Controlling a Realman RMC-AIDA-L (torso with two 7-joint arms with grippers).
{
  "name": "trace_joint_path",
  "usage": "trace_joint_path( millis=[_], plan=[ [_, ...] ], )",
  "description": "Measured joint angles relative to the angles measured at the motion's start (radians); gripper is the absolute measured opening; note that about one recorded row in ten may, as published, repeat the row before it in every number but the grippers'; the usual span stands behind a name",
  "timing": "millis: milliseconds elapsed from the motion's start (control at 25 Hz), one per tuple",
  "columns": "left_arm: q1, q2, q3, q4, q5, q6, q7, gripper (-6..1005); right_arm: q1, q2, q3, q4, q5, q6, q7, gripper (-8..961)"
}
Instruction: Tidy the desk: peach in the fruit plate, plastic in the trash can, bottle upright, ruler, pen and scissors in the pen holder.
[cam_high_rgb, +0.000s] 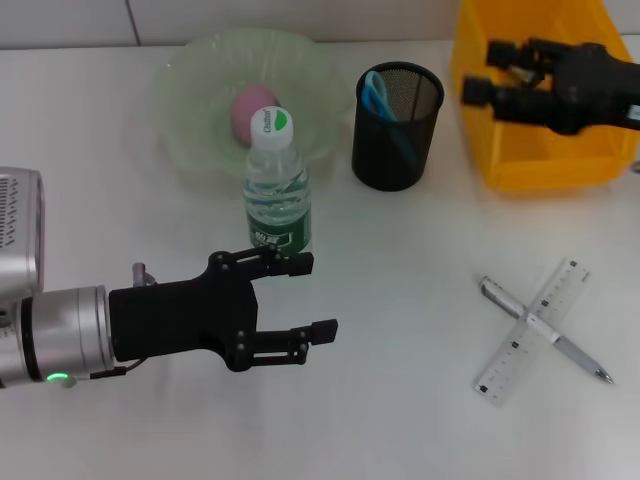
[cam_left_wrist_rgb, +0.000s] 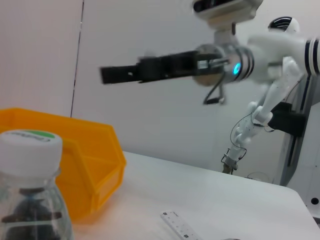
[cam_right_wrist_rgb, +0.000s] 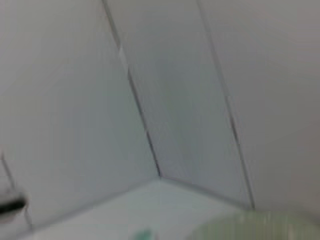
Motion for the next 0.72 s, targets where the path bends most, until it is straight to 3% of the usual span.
trace_joint_path(
  millis=[80,200,360,400,520,600,720],
  plan=[
    [0.001,0.000,0.000,0.000,0.000,0.000,0.000,802,0.012,-0.007,0.032,-0.059,-0.073,-0.052,0.035,720],
    [0.004,0.001,0.003,0.000,0.003,0.013,0.000,802,0.090,-0.041,0.097,-0.228,-0.337,-0.295,0.081,740],
    [0.005,0.005,0.008,0.002,0.009,0.043,-0.003,802,0.148,-0.049,0.087,-0.335,-0.514,-0.429,0.070,756],
    [0.004,0.006,0.009,0.003,0.013,0.051,-0.006,802,0.183,-0.050,0.061,-0.387,-0.617,-0.476,0.063,756],
    [0.003,0.007,0.010,0.008,0.032,0.082,-0.012,802,0.207,-0.050,0.009,-0.416,-0.703,-0.496,0.062,755],
    [0.001,0.010,0.005,0.009,0.051,0.111,-0.024,802,0.232,-0.046,-0.102,-0.429,-0.818,-0.498,0.046,755],
    [0.001,0.012,0.005,0.009,0.052,0.122,-0.034,802,0.242,-0.040,-0.160,-0.429,-0.870,-0.493,0.021,754]
  ],
)
